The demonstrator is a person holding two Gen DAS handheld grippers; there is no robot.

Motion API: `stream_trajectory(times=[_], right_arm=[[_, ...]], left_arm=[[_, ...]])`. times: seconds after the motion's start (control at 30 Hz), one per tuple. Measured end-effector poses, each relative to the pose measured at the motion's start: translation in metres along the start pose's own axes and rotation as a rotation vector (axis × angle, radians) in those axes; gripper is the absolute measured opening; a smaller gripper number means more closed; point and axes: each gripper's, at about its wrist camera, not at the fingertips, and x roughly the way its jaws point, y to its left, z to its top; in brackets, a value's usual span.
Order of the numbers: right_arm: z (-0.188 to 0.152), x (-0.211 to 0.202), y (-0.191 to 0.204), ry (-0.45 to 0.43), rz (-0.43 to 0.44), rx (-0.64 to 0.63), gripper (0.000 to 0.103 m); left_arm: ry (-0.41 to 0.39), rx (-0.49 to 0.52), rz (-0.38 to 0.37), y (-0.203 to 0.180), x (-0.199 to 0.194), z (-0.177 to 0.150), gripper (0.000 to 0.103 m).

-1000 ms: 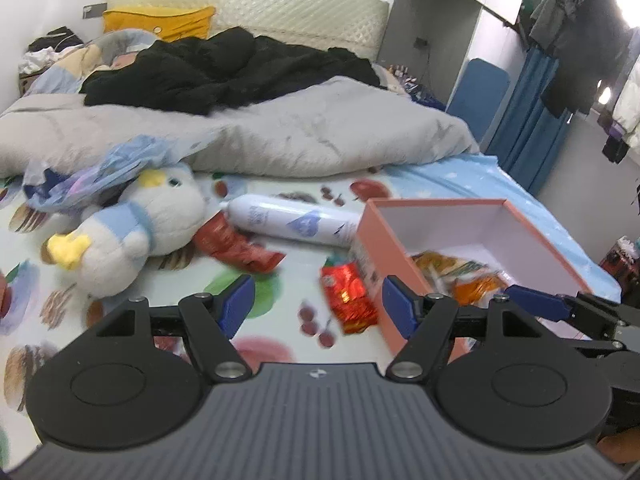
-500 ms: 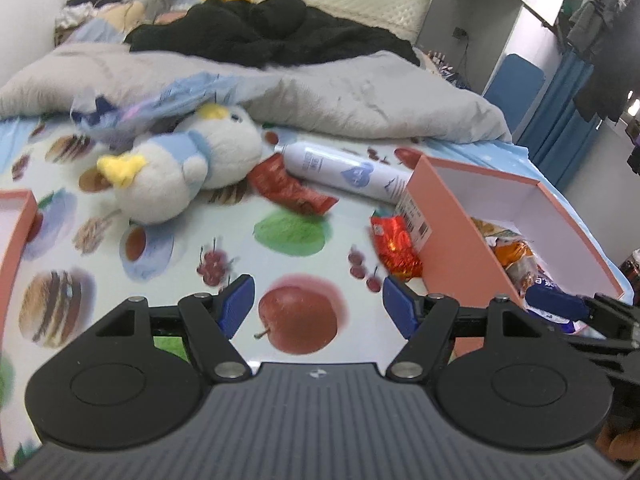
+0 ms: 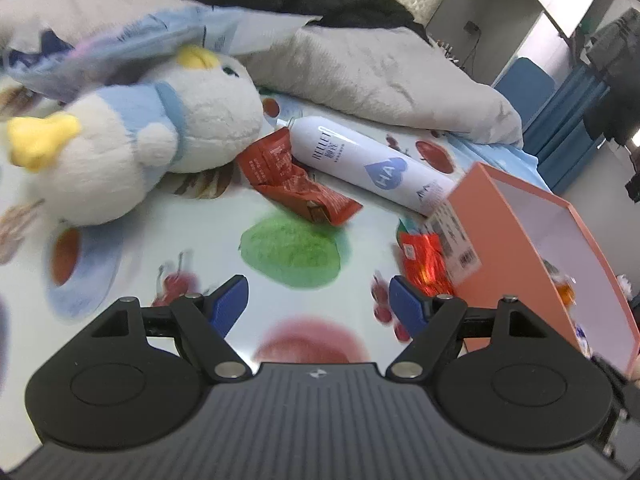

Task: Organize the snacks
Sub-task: 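Move both tools down toward the red packets beside the box, then grasp red-brown wrapper packet with left tool while right tool grasps red foil packet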

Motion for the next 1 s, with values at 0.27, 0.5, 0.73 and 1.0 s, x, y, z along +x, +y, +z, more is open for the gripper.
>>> stream_trajectory(times=[0.27, 0.5, 0.73, 1.0], right_arm=[[0.003, 0.050, 0.004, 0.026, -0.091, -0.033, 0.065], [0.000, 0.077, 0.009, 0.067, -0.120, -0.074, 0.064], [-0.001, 0.092, 0.007, 0.090, -0.133, -0.050, 0.063], [-0.001, 0.107, -0.006, 0.184, -0.039, 0.095, 0.054]], left_arm=[[0.084, -0.110, -0.004, 0.018, 0.074, 0.037, 0.086], [0.102, -0.129, -0.010, 0.011, 0.111, 0.063, 0.090], [0.163, 0.017, 0.079, -0.007, 0.142, 0.087, 0.094], [0.203, 0.031, 0.125, -0.011, 0.159, 0.102, 0.094]])
